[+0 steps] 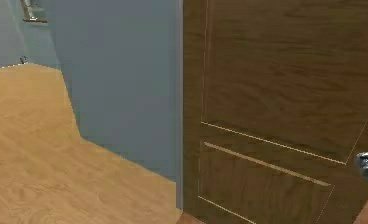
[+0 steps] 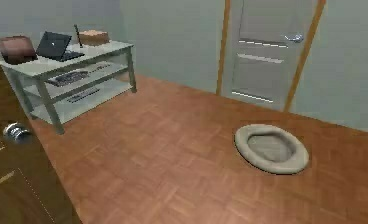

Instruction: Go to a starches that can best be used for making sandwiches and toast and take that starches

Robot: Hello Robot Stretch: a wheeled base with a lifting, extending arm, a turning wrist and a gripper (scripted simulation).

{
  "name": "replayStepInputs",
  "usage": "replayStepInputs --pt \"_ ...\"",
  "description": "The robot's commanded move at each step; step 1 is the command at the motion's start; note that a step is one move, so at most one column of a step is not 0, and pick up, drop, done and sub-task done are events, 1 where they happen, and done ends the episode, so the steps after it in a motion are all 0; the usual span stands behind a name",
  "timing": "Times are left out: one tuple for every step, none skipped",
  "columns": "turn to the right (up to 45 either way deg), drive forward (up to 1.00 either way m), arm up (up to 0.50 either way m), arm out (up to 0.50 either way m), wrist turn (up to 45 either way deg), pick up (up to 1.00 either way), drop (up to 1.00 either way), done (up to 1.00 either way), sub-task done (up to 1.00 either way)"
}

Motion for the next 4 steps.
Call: replayStepInputs --pt "45.0 0.0 0.0 0.0 0.0 0.0 0.0 0.0 0.0" --pt "21.0 0.0 0.0 0.0 0.0 0.0 0.0 0.0 0.0" --pt "0.0 1.0 0.0 0.0 0.0 0.0 0.0 0.0 0.0" --pt "-45.0 0.0 0.0 0.0 0.0 0.0 0.0 0.0 0.0"
